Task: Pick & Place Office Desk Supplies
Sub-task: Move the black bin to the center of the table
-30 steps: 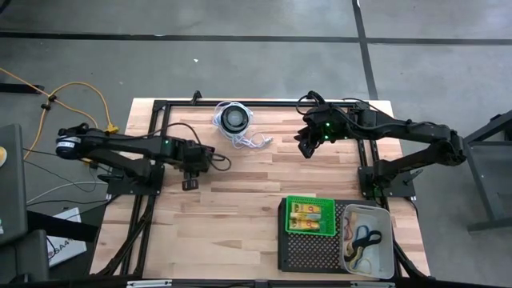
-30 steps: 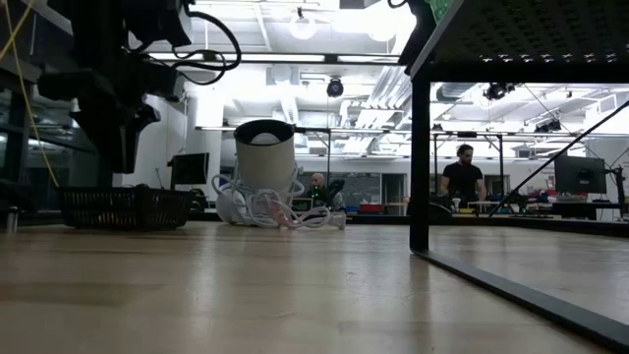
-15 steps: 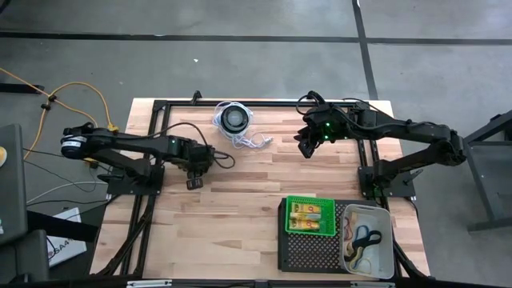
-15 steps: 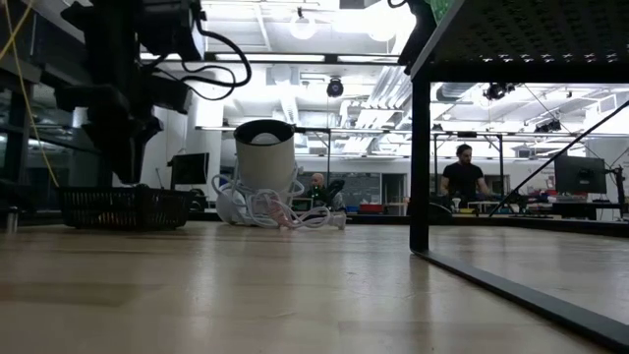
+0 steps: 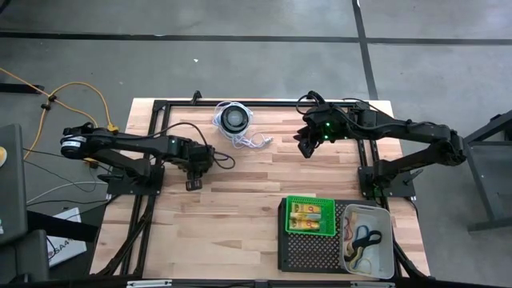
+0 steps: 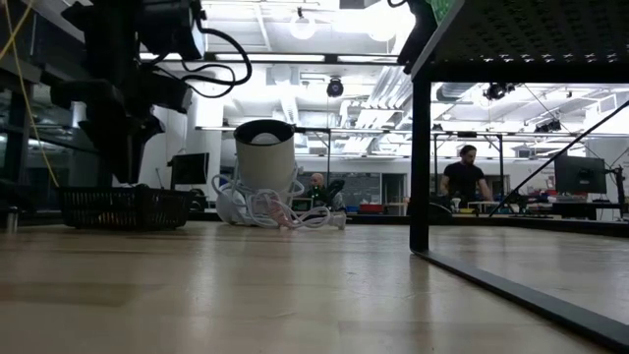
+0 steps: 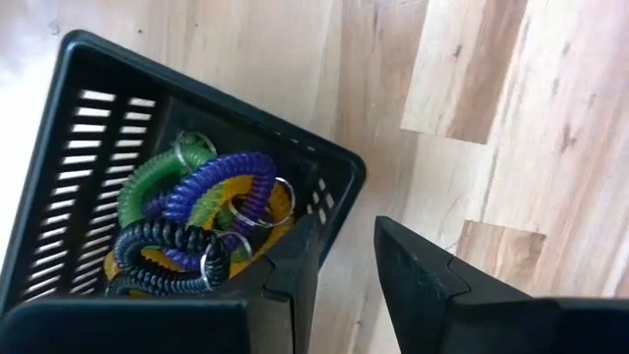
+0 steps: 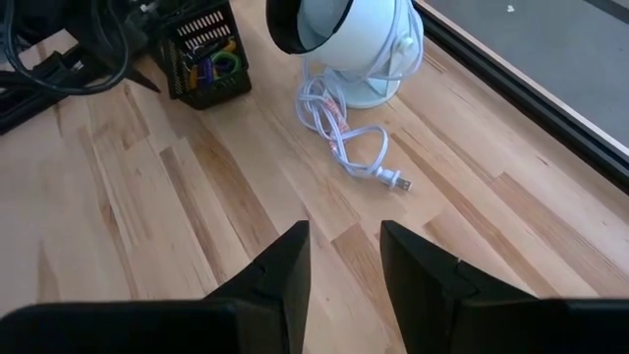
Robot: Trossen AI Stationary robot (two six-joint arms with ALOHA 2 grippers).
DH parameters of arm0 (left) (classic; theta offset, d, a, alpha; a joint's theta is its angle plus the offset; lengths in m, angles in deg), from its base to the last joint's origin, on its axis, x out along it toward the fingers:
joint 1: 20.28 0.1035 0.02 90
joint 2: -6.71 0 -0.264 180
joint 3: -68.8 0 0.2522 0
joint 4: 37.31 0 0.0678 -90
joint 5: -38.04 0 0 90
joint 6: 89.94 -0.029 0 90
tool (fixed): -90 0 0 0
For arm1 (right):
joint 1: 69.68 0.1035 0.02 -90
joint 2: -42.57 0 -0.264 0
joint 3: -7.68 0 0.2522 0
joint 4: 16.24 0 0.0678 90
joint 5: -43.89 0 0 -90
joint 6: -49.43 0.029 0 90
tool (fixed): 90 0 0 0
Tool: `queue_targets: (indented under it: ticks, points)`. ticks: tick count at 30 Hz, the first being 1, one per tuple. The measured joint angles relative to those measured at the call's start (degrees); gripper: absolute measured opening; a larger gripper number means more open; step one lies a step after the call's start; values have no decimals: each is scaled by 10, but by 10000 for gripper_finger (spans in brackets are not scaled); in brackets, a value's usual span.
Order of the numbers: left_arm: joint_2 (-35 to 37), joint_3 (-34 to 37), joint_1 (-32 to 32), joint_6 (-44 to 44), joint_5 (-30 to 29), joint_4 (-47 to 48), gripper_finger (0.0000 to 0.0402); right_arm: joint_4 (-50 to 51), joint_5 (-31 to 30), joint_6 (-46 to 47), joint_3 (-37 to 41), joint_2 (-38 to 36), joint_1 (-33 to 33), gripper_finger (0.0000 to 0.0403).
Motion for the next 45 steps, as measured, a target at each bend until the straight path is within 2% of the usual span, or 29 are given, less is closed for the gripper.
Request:
queue_targets:
  ticks: [5,11,14,22,32,38,45]
  points:
    - [0,-4,0,-16,23,0,122,-6,0,0,0,0,0,113]
    - [2,-9,6,-38,13,0,178,-5,0,0,0,0,0,113]
    - [3,-9,15,-47,3,0,193,-5,0,0,0,0,0,113]
    - [3,-9,18,-46,-4,0,196,-5,0,0,0,0,0,113]
    - [-58,-9,5,-43,-4,-13,196,-6,0,0,0,0,0,113]
    - [-82,-9,5,-54,28,-44,196,-7,0,0,0,0,0,113]
    - [-103,-9,5,-64,35,-82,196,-10,2,0,0,0,0,113]
